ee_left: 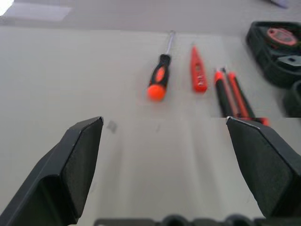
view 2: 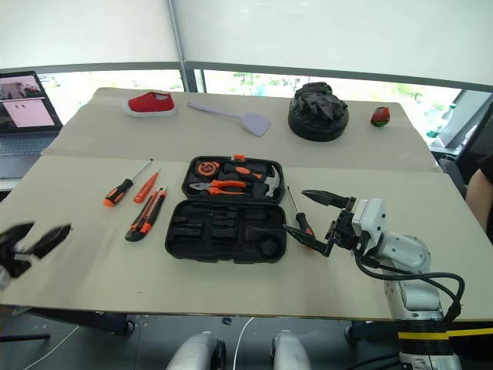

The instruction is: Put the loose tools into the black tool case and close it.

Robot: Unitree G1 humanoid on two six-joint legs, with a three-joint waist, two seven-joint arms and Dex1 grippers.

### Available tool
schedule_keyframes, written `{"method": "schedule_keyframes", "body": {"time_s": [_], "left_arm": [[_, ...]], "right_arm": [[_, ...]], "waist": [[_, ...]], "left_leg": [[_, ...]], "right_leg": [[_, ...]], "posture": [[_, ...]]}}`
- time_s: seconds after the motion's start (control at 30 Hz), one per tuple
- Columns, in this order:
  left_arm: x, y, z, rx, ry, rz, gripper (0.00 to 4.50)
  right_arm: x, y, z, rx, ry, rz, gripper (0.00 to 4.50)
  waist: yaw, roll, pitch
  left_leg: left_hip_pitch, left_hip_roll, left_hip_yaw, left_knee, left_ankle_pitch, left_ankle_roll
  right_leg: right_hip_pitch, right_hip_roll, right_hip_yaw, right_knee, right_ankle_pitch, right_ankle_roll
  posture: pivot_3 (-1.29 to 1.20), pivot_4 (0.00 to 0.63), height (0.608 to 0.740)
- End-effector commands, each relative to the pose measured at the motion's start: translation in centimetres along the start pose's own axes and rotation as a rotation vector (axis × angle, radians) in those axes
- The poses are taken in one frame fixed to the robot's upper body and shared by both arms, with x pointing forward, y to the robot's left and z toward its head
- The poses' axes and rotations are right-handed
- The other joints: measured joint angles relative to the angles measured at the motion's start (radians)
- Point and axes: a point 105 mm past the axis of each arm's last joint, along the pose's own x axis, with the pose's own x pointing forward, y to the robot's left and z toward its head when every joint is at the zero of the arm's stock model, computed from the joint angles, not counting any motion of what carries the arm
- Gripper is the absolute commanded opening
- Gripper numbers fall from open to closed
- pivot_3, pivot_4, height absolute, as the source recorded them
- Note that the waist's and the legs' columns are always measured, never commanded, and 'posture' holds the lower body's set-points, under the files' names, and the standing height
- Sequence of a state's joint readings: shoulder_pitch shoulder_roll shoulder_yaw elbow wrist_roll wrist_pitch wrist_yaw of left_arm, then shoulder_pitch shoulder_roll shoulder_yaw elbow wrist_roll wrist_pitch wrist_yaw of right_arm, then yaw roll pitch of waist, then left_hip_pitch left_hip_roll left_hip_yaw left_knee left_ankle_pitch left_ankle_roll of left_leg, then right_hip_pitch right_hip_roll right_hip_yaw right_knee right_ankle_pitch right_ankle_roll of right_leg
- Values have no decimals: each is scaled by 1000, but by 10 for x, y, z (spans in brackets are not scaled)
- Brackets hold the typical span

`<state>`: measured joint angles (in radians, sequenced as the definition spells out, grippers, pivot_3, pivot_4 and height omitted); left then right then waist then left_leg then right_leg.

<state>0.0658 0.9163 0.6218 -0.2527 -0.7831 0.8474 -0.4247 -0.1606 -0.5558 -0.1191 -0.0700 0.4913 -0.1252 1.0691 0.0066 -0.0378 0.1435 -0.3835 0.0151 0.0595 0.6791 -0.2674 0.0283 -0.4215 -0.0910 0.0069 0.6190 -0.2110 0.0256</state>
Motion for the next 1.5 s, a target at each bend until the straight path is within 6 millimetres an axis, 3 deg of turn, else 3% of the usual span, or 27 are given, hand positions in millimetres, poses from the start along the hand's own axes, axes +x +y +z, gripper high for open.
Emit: {"method": "schedule_keyframes", "body": {"time_s": [0.03,0.13,0.23,0.5,0.63,0.87,0.97,1.03,1.13,1.2,1.33,1.5], "left_arm": [[50,6,-4,8,152,-5,4500],[88,18,12,29,164,33,4500],[109,27,13,47,201,55,4500],[130,25,3,59,306,11,4500],[131,23,-18,61,406,-18,3392],[130,31,-17,-28,346,19,925],[126,42,4,-10,206,35,895],[123,42,34,220,73,4,895],[114,0,73,390,-124,-249,895],[103,-36,84,596,-204,-427,895],[94,-119,74,885,-223,-768,895],[97,-157,59,930,-132,-904,895]], "right_arm": [[7,1,5,-24,-24,27,4459],[9,-2,8,-28,-35,19,4459],[8,-2,11,-40,-38,2,4459],[0,3,14,-50,-30,-53,4459],[-1,5,15,-51,-27,-62,4500],[0,5,17,-61,-19,-47,4500],[-2,4,19,-66,-17,-49,4500],[-3,1,22,-73,-19,-55,4500],[-7,-1,26,-60,-9,-32,4500],[-13,-6,26,-68,15,-19,4500],[-23,-8,22,-94,140,125,4500],[-21,-12,15,-53,231,160,4500]], "waist": [[-6,1,0],[-12,1,1],[-24,0,1],[-18,-1,2],[-18,-1,2],[-18,-1,2],[-18,-1,2],[-18,-2,2],[-17,-5,4],[-8,-5,4],[6,-4,5],[1,-3,6]], "left_leg": [[1,-2,0,0,0,0],[1,-2,1,0,1,-1],[0,-1,1,0,1,-2],[-5,-1,2,2,0,0],[-5,-2,3,2,0,0],[-4,-2,2,2,0,0],[-4,-1,1,2,0,0],[-5,-1,1,3,0,0],[-6,0,1,2,0,0],[-7,0,1,3,0,0],[-6,-1,2,5,-2,2],[-7,-2,2,11,-3,5]], "right_leg": [[0,0,0,2,0,0],[0,3,0,3,0,0],[-1,3,1,6,0,0],[-4,2,0,4,-1,1],[-3,1,0,5,-1,2],[-2,1,0,6,-1,2],[-3,0,0,7,-1,2],[-3,1,0,7,-1,2],[-5,0,0,7,-1,2],[-5,-2,-1,7,-1,2],[-2,-4,1,5,0,4],[-1,0,3,4,0,5]], "posture": [[0,150,740],[0,150,740],[0,150,740],[0,150,740],[0,150,740],[0,150,740],[0,150,740],[0,150,740],[0,150,740],[0,150,740],[0,150,740],[0,150,740]]}}
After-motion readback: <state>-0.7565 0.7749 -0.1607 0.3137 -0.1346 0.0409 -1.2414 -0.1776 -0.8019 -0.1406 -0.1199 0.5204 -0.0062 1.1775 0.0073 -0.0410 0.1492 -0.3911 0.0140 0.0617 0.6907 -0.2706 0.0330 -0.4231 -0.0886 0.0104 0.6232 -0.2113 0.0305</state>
